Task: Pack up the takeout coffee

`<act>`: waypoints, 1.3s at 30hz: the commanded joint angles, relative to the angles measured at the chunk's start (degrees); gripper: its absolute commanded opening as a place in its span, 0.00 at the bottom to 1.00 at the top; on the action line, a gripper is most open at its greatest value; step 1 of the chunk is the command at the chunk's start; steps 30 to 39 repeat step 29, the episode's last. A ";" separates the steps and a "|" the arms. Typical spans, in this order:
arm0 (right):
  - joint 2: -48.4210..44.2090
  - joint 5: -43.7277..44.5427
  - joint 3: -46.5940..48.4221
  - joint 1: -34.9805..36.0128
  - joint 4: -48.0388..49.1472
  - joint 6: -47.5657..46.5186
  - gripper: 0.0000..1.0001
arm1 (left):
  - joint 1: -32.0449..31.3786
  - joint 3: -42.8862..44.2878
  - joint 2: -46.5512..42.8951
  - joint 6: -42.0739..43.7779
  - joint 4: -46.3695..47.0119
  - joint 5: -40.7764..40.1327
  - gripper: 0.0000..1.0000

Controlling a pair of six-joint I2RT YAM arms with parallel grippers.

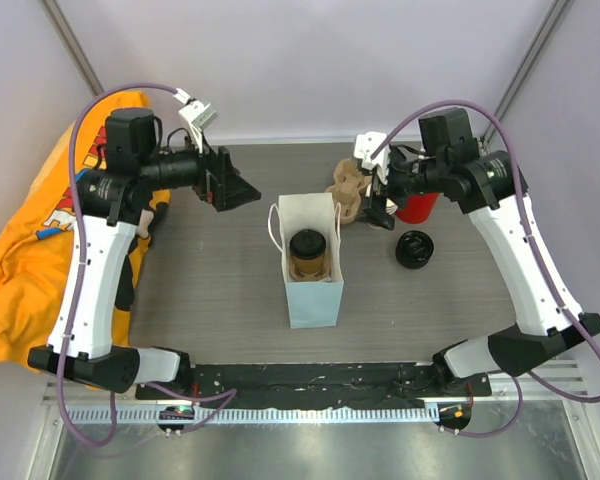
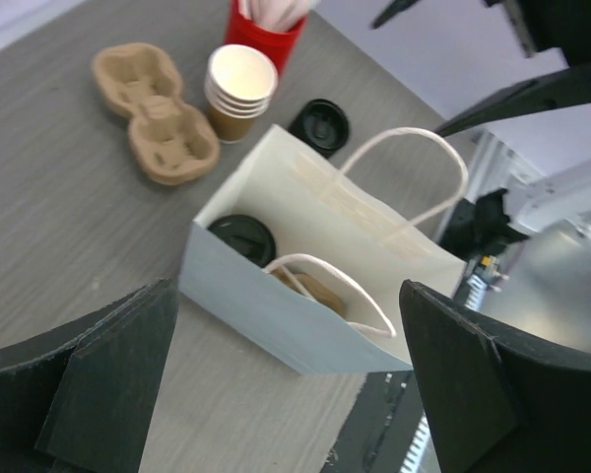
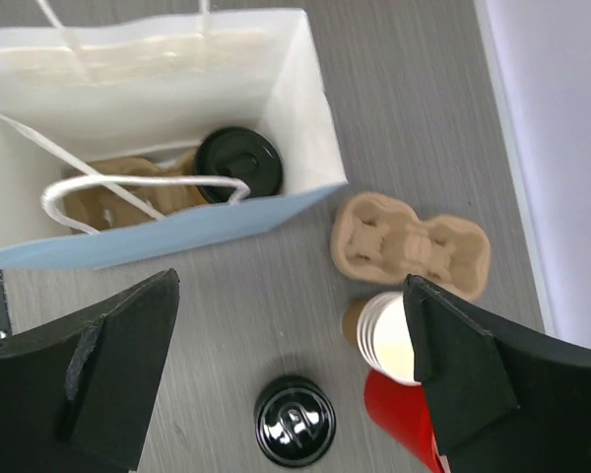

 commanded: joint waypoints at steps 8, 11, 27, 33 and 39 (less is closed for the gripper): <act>-9.06 25.59 0.07 -4.15 6.66 14.78 1.00 | 2.34 5.65 -0.18 2.95 2.77 -28.48 1.00; -10.56 34.21 -0.63 -4.50 11.23 20.24 1.00 | 5.84 5.91 -0.01 2.51 4.71 -31.42 1.00; -13.82 56.81 -4.15 -7.84 26.18 27.46 1.00 | 23.43 6.27 -1.50 -0.66 6.83 -20.62 1.00; -13.29 57.08 -3.71 -7.84 26.45 27.55 1.00 | 23.43 5.91 -1.59 -0.75 6.83 -19.66 1.00; -13.29 57.08 -3.71 -7.84 26.45 27.55 1.00 | 23.43 5.91 -1.59 -0.75 6.83 -19.66 1.00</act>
